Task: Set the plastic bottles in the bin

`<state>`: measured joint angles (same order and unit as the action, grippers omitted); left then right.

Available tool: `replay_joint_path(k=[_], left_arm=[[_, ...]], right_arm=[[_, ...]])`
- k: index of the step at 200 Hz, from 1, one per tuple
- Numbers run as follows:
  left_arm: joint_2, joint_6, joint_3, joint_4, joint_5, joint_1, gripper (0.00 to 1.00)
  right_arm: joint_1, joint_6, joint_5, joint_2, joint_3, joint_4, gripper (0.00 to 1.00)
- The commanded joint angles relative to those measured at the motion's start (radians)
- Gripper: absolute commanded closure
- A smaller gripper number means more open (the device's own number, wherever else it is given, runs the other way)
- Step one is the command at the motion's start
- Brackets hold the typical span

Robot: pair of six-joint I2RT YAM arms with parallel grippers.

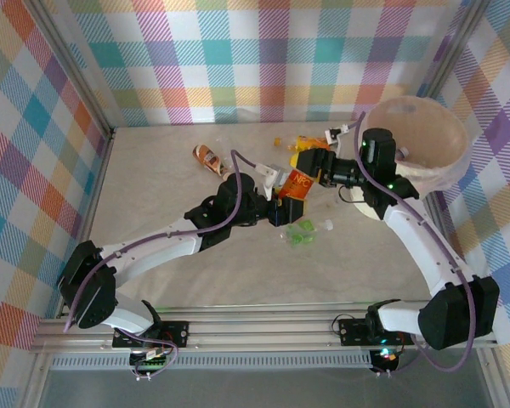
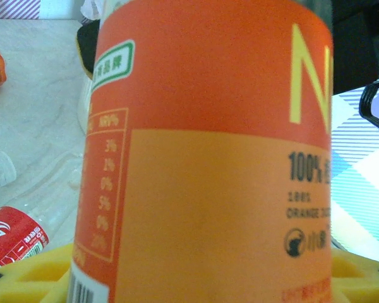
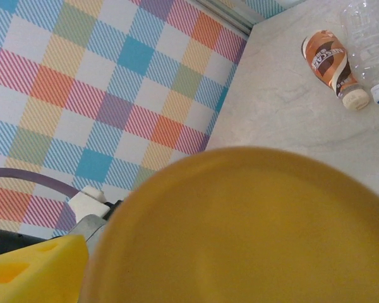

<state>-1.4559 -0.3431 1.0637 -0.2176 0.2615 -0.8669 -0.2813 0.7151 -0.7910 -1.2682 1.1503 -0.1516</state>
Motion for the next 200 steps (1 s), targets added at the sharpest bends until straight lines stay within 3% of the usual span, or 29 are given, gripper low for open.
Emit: replay_joint_path(k=[1,87,113,135,152,200], left_arm=[[-0.003,0.012,0.035,-0.034,0.011,0.006,0.64],[-0.014,-0.001,0.03,0.015,-0.008,0.006,0.6],[-0.008,0.002,0.038,0.049,-0.026,0.006,0.45],[0.018,-0.005,0.01,0.034,-0.044,0.006,0.17],[0.059,-0.003,-0.055,-0.057,-0.027,0.006,0.02],[0.199,-0.007,-0.185,-0.103,-0.167,0.006,0.0]], right_arm=[[-0.012,-0.014,-0.028,-0.006,0.031,-0.019,0.22],[-0.015,-0.045,-0.021,-0.062,0.069,-0.042,0.49],[-0.014,-0.051,0.028,-0.051,0.074,-0.037,0.55],[-0.015,-0.063,0.074,-0.042,0.091,-0.048,0.57],[-0.015,-0.091,0.139,-0.03,0.107,-0.077,0.58],[-0.015,-0.149,0.339,0.0,0.141,-0.134,0.59]])
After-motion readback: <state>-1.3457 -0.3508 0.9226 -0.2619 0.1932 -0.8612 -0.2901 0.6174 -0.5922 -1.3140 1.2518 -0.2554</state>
